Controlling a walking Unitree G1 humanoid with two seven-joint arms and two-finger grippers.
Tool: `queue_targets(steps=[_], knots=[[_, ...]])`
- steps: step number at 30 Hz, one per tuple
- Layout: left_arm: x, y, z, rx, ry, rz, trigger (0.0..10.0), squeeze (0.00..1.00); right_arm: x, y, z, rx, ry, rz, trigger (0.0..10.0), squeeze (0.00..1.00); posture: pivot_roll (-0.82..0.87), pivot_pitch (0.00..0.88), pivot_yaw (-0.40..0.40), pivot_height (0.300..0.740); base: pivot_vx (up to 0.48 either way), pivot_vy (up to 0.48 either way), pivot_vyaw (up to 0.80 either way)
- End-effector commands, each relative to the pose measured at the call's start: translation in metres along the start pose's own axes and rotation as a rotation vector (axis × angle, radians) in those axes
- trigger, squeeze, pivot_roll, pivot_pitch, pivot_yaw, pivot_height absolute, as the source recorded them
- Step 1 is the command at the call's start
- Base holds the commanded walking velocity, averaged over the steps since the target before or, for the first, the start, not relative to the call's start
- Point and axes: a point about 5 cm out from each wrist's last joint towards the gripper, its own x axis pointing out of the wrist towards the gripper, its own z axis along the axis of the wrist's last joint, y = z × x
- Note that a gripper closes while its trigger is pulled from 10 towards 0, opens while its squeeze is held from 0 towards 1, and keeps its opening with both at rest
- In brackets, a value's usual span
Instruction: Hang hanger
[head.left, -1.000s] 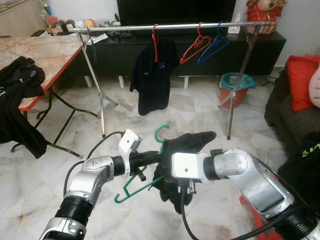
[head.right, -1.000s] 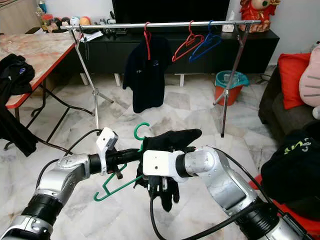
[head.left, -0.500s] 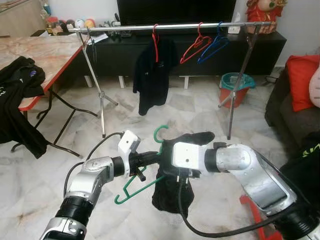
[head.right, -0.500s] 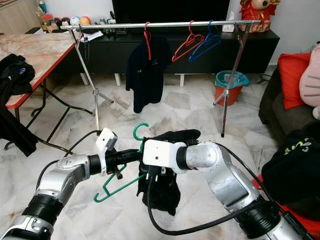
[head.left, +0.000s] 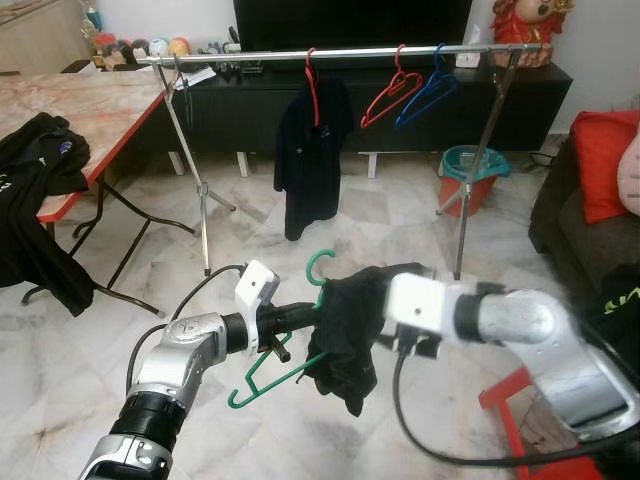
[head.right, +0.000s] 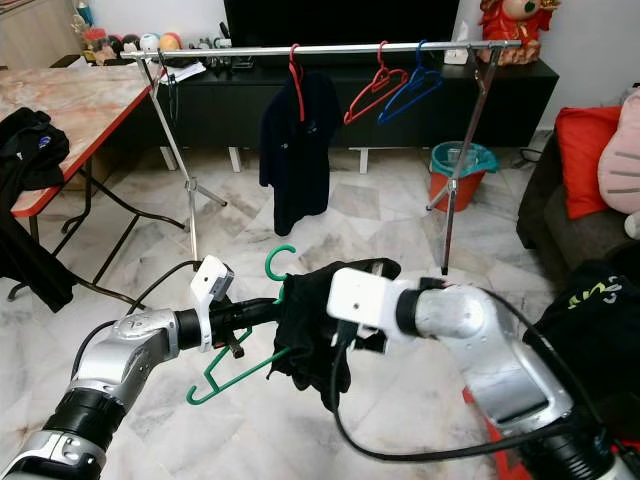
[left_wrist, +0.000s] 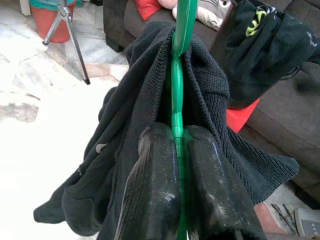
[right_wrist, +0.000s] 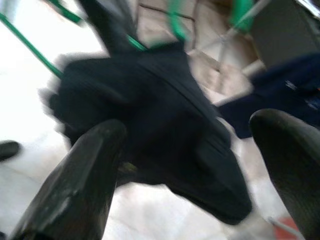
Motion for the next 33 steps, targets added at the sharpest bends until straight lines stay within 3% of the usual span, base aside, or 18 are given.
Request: queue_targets(steps=[1, 9, 14, 15, 20, 27, 33], knots=[[-0.003, 0.001, 0.009, 0.029, -0.035, -0.016, 10.0, 0.00, -0.004, -0.008, -0.010, 0.009, 0.020, -0.035, 10.0, 0.00, -0.05, 0.000, 0.044, 0.740, 0.000, 0.000, 0.00], [-0.010, -0.007, 0.010, 0.060, 0.021, -0.131, 10.0, 0.00, -0.005, -0.014, -0.030, 0.008, 0.019, 0.011, 10.0, 0.00, -0.05, 0.000, 0.048, 0.740, 0.000, 0.000, 0.00], [-0.014, -0.014, 0.011, 0.099, 0.068, -0.213, 10.0, 0.00, 0.000, -0.011, -0.029, 0.035, -0.070, 0.076, 10.0, 0.00, -0.05, 0.000, 0.048, 0.740, 0.000, 0.000, 0.00], [-0.014, -0.015, 0.012, 0.114, 0.077, -0.222, 10.0, 0.00, 0.001, -0.009, -0.024, 0.060, -0.130, 0.117, 10.0, 0.00, -0.04, 0.000, 0.049, 0.740, 0.000, 0.000, 0.00], [-0.015, -0.018, 0.015, 0.148, 0.105, -0.265, 10.0, 0.00, 0.002, -0.002, -0.022, 0.075, -0.217, 0.274, 10.0, 0.00, -0.04, 0.000, 0.044, 0.740, 0.000, 0.000, 0.00], [-0.015, -0.020, 0.019, 0.171, 0.119, -0.291, 10.0, 0.00, 0.003, 0.003, -0.032, 0.072, -0.171, 0.403, 10.0, 0.00, -0.04, 0.000, 0.041, 0.740, 0.000, 0.000, 0.00], [-0.016, -0.021, 0.020, 0.181, 0.126, -0.306, 10.0, 0.00, 0.006, 0.004, -0.038, 0.086, -0.163, 0.434, 10.0, 0.00, -0.03, 0.000, 0.040, 0.740, 0.000, 0.000, 0.00]])
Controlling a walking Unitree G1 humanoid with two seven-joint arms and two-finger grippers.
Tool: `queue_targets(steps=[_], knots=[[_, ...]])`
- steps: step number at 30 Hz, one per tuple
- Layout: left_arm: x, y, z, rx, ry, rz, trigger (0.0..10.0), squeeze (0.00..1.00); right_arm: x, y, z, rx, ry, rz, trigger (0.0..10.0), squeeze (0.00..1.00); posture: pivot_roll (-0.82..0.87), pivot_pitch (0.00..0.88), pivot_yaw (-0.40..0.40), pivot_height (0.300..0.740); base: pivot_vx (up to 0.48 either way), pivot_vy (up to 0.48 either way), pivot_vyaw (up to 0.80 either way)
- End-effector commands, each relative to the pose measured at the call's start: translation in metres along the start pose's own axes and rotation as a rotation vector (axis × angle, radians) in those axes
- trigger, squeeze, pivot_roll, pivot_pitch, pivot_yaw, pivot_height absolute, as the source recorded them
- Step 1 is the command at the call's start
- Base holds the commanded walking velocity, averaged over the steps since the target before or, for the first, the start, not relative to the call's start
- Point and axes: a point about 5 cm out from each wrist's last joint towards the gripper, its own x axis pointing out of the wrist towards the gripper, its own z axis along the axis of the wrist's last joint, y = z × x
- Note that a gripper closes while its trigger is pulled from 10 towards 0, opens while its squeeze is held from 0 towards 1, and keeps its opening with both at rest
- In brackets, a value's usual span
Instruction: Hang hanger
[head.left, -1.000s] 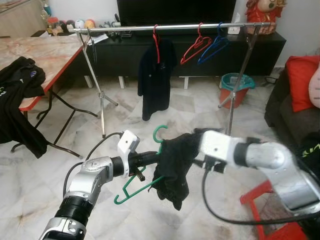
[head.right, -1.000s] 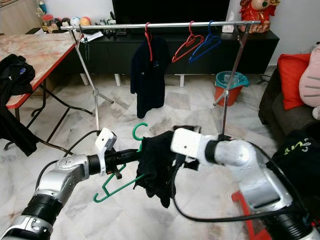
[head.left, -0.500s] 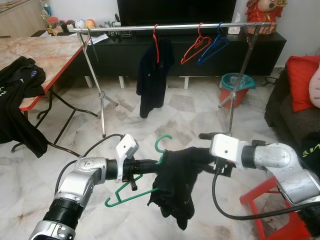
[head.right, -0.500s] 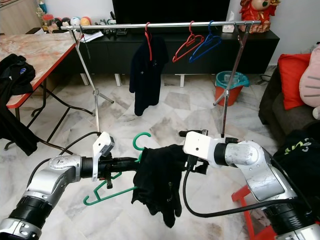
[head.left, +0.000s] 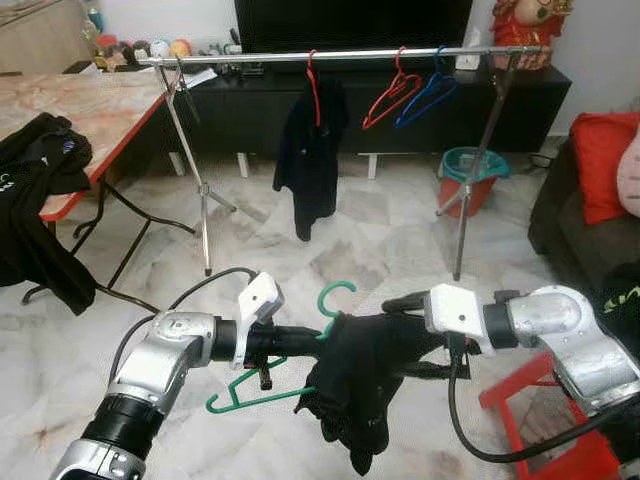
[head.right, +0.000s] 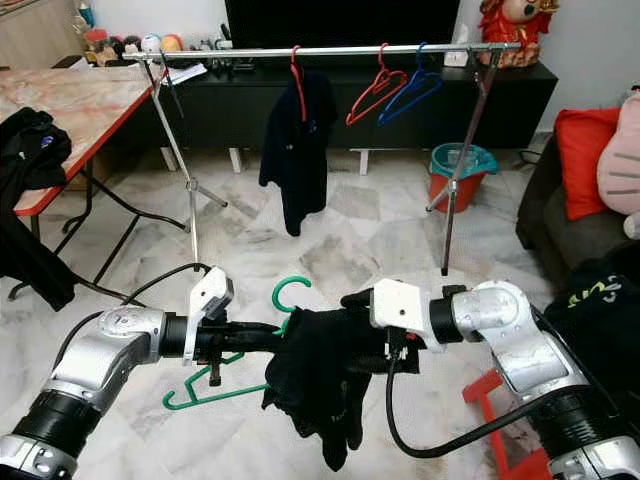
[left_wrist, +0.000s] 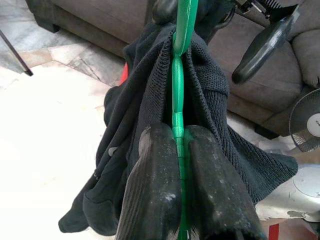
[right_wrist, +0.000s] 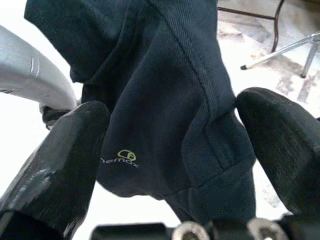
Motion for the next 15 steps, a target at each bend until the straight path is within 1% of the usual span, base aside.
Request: queue_targets(steps=[1, 3, 7, 9, 11, 15], knots=[[-0.002, -0.001, 0.014, 0.057, -0.011, -0.027, 10.0, 0.00, 0.001, -0.004, 0.004, -0.031, 0.000, 0.018, 10.0, 0.00, -0.03, 0.000, 0.037, 0.740, 0.000, 0.000, 0.00], [0.000, -0.003, 0.017, 0.079, -0.004, -0.052, 10.0, 0.00, 0.004, -0.008, 0.001, -0.015, -0.006, 0.012, 10.0, 0.00, -0.03, 0.000, 0.036, 0.740, 0.000, 0.000, 0.00], [0.001, -0.005, 0.019, 0.098, 0.007, -0.075, 10.0, 0.00, 0.007, -0.012, 0.001, -0.010, -0.016, 0.003, 10.0, 0.00, -0.02, 0.000, 0.035, 0.740, 0.000, 0.000, 0.00], [0.002, -0.006, 0.021, 0.109, 0.012, -0.090, 10.0, 0.00, 0.012, -0.014, 0.002, 0.000, -0.036, -0.006, 10.0, 0.00, -0.02, 0.000, 0.034, 0.740, 0.000, 0.000, 0.00], [0.003, -0.006, 0.021, 0.109, 0.012, -0.091, 10.0, 0.00, 0.013, -0.015, 0.002, 0.002, -0.039, -0.007, 10.0, 0.00, -0.02, 0.000, 0.034, 0.740, 0.000, 0.000, 0.00], [0.005, -0.005, 0.023, 0.117, 0.013, -0.093, 10.0, 0.00, 0.021, -0.010, 0.002, 0.019, -0.062, 0.051, 10.0, 0.00, -0.01, 0.000, 0.030, 0.740, 0.000, 0.000, 0.00]])
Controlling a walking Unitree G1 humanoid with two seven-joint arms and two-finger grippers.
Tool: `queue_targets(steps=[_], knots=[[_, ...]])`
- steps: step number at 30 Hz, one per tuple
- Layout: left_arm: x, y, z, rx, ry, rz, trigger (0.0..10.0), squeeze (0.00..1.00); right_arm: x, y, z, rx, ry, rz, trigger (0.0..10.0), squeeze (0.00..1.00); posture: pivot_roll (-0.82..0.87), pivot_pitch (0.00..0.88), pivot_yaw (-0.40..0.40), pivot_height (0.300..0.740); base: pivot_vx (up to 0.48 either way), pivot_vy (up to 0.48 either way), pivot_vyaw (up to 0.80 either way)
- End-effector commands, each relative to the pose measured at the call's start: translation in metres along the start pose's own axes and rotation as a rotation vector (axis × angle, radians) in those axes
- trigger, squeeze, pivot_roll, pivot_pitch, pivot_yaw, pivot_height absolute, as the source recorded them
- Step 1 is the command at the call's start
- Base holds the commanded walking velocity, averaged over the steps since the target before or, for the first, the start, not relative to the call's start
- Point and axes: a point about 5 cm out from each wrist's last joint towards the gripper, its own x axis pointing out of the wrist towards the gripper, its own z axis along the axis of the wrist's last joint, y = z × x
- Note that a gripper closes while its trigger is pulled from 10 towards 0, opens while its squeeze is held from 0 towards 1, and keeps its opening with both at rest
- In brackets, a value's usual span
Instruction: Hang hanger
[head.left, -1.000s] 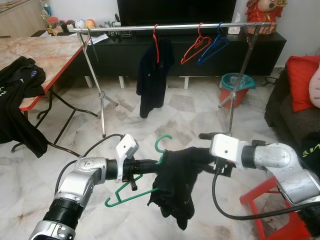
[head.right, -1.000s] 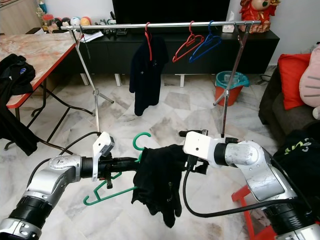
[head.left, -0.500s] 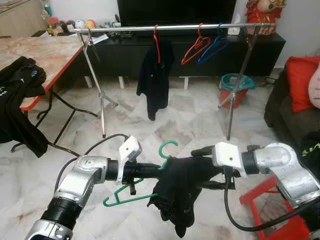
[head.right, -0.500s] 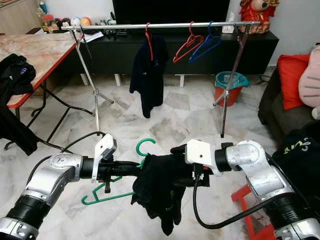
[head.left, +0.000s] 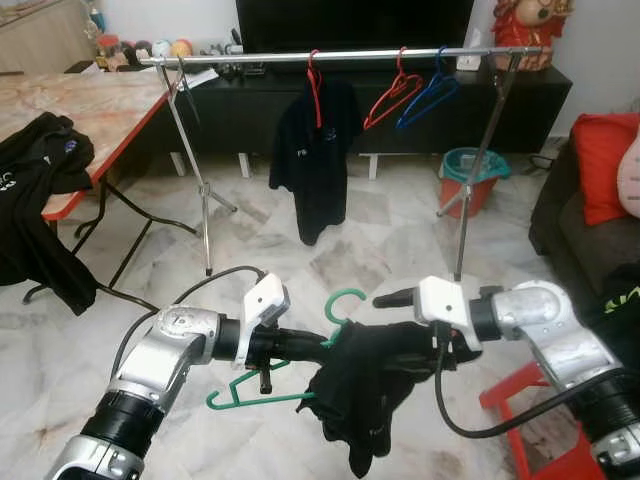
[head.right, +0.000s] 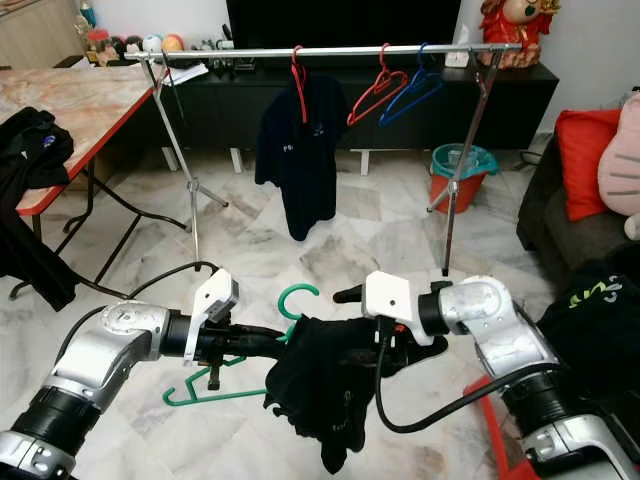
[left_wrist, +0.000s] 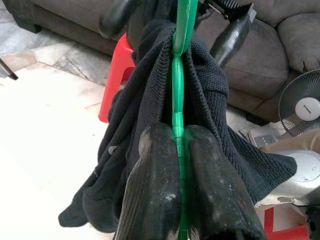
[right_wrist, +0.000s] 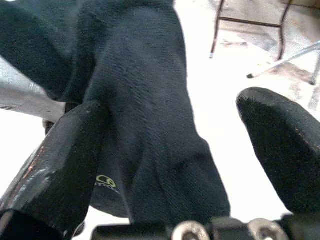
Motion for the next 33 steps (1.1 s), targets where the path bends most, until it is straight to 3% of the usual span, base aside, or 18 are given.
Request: queue_targets(steps=[1, 11, 12, 13, 14, 15, 33], knots=[[0.000, 0.001, 0.016, 0.070, -0.015, -0.017, 10.0, 0.00, 0.003, 0.000, 0.004, -0.014, -0.011, 0.033, 10.0, 0.00, -0.01, 0.000, 0.030, 0.740, 0.000, 0.000, 0.00], [0.001, 0.003, 0.020, 0.076, -0.021, -0.014, 10.0, 0.00, 0.006, 0.011, -0.006, 0.016, 0.026, 0.138, 10.0, 0.00, 0.00, 0.000, 0.030, 0.740, 0.000, 0.000, 0.00], [0.001, 0.003, 0.020, 0.077, -0.022, -0.013, 10.0, 0.00, 0.007, 0.010, -0.006, 0.034, 0.014, 0.128, 8.9, 0.00, 0.00, 0.000, 0.030, 0.740, 0.000, 0.000, 0.00], [0.002, 0.003, 0.020, 0.076, -0.023, -0.012, 10.0, 0.00, 0.007, 0.010, -0.006, 0.039, 0.011, 0.128, 0.7, 0.00, 0.00, 0.000, 0.030, 0.740, 0.000, 0.000, 0.00], [0.002, 0.003, 0.020, 0.076, -0.023, -0.012, 10.0, 0.00, 0.007, 0.010, -0.006, 0.039, 0.011, 0.128, 0.7, 0.00, 0.00, 0.000, 0.030, 0.740, 0.000, 0.000, 0.00], [0.002, 0.004, 0.020, 0.076, -0.023, -0.011, 10.0, 0.00, 0.006, 0.010, -0.006, 0.040, 0.009, 0.129, 0.0, 0.00, 0.00, 0.000, 0.030, 0.740, 0.000, 0.000, 0.00], [0.002, 0.005, 0.022, 0.078, -0.024, -0.013, 10.0, 0.00, 0.008, 0.008, -0.006, 0.060, 0.005, 0.133, 0.0, 0.00, 0.00, 0.000, 0.040, 0.740, 0.000, 0.000, 0.00]])
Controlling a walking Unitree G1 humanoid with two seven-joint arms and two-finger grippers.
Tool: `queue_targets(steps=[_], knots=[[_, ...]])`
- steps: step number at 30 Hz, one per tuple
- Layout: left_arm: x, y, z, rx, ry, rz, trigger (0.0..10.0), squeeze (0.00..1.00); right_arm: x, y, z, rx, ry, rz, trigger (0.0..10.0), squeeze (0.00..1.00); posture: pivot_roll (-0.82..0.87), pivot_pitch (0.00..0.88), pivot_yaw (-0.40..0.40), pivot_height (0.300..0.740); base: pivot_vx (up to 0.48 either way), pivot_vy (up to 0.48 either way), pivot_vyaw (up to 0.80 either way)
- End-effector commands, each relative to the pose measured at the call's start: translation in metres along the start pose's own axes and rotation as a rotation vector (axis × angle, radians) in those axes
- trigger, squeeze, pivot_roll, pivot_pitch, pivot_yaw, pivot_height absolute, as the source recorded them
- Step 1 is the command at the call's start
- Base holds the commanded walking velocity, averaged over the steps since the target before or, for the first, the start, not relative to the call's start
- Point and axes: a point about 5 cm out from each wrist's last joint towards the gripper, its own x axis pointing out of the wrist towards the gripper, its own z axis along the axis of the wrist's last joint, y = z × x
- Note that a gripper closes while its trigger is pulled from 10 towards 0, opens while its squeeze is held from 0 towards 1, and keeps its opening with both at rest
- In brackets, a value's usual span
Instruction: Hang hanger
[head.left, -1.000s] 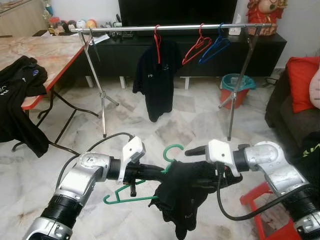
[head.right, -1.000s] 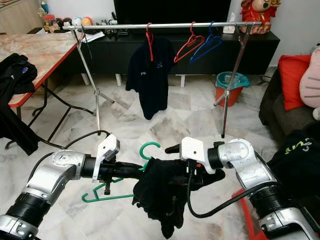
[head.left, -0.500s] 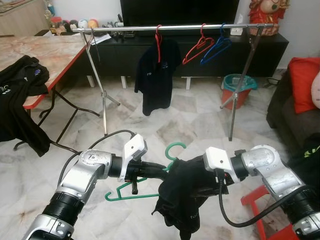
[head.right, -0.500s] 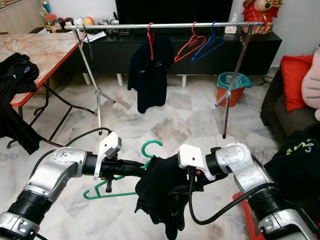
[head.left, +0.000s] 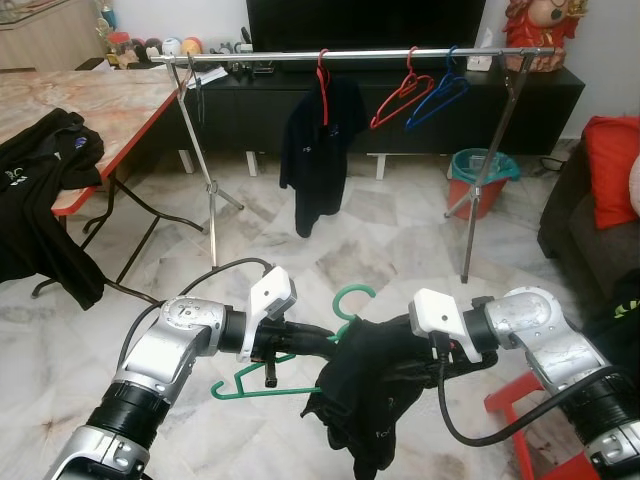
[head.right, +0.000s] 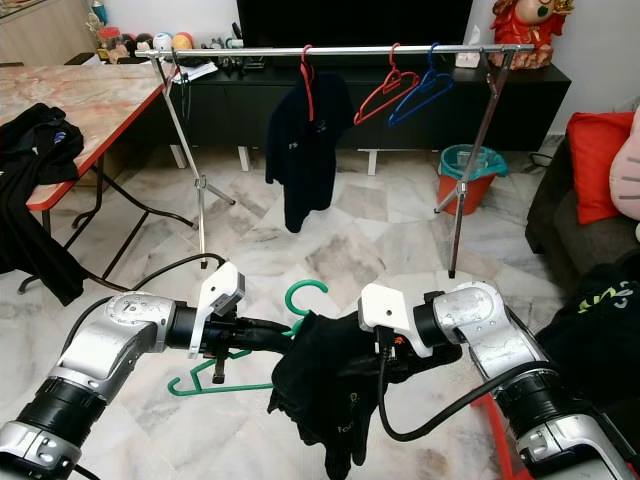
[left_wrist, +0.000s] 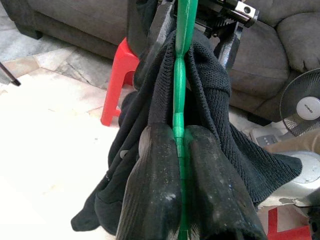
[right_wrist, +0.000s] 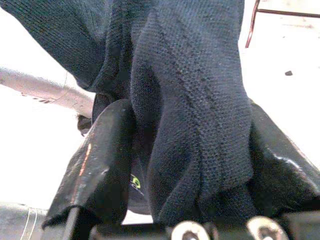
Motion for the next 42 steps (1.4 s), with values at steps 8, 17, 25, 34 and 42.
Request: queue_targets(steps=[8, 17, 25, 34, 42], knots=[[-0.0002, 0.0042, 0.0142, 0.054, -0.020, 0.002, 10.0, 0.00, 0.0058, 0.0034, 0.0026, 0.001, -0.013, 0.043, 0.0, 0.00, 0.00, 0.000, 0.043, 0.740, 0.000, 0.000, 0.00], [-0.0004, 0.0046, 0.0142, 0.056, -0.019, 0.000, 10.0, 0.00, 0.0091, 0.0052, 0.0037, 0.001, -0.022, 0.048, 0.0, 0.00, 0.00, 0.000, 0.046, 0.740, 0.000, 0.000, 0.00], [-0.0012, 0.0047, 0.0134, 0.061, -0.012, 0.002, 10.0, 0.00, 0.0101, 0.0053, 0.0034, -0.003, -0.014, 0.046, 0.0, 0.00, 0.00, 0.000, 0.048, 0.740, 0.000, 0.000, 0.00], [-0.0012, 0.0053, 0.0110, 0.071, 0.008, 0.004, 10.0, 0.36, 0.0117, 0.0067, 0.0020, -0.004, -0.008, 0.049, 0.0, 0.00, 0.00, 0.000, 0.056, 0.740, 0.000, 0.000, 0.00], [-0.0037, 0.0062, 0.0108, 0.066, 0.012, 0.002, 10.0, 1.00, 0.0137, 0.0070, -0.0021, -0.002, 0.010, 0.044, 0.0, 0.00, 0.00, 0.000, 0.061, 0.740, 0.000, 0.000, 0.00]])
